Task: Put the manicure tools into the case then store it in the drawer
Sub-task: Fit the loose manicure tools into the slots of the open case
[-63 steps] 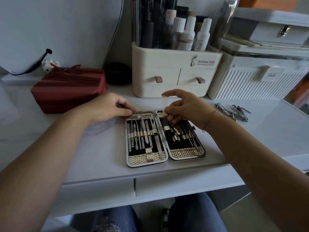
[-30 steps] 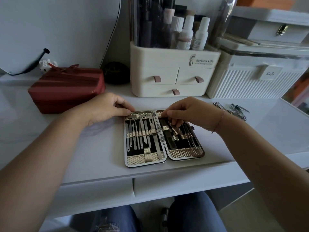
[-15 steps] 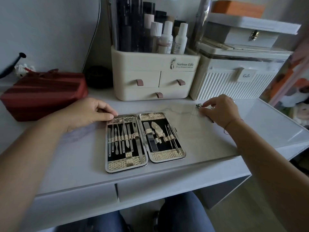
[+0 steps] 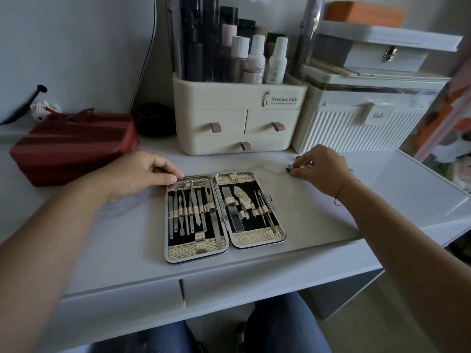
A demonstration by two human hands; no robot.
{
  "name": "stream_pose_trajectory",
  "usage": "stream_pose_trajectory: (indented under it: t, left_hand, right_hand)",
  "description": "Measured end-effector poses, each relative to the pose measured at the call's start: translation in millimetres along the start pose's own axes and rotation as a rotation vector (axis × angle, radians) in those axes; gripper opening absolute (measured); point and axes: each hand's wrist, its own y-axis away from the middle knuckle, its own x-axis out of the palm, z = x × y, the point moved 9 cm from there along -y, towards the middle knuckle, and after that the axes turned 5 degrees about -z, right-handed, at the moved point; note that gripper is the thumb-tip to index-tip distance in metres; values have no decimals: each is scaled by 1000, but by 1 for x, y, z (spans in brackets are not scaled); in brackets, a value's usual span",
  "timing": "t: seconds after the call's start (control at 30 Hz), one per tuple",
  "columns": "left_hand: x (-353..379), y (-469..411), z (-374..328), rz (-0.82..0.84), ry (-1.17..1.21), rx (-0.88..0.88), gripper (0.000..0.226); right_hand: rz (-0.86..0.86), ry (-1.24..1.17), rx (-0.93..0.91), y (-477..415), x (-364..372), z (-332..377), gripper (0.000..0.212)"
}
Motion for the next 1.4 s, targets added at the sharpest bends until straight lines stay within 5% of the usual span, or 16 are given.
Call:
stream_pose_trajectory:
  t: [0.3, 0.73, 0.93, 1.03, 1.13, 1.3, 1.4]
  left_hand:
    - [0, 1, -2, -4, -3, -8, 14]
    - [1, -2, 1, 10, 18, 0, 15]
    - [1, 1, -3, -6, -21, 12, 12]
    - [-6, 4, -19, -156, -88, 103, 10]
    - [-12, 14, -45, -283, 85, 174, 16]
    - [33, 36, -83, 16, 484, 96, 40]
    - [39, 45, -81, -22, 553, 64, 28]
  right_hand:
    - [-18, -429, 38, 4, -8, 16, 10]
    - [-11, -299, -28, 4, 3, 22, 16]
    - [-53, -493, -2, 14, -13, 41, 11]
    - [33, -655, -2, 23, -14, 68, 15]
    - [140, -890, 13, 34, -14, 102, 14]
    - [242, -1076, 37, 52, -8, 142, 17]
    - [235, -1118, 52, 61, -6, 151, 26]
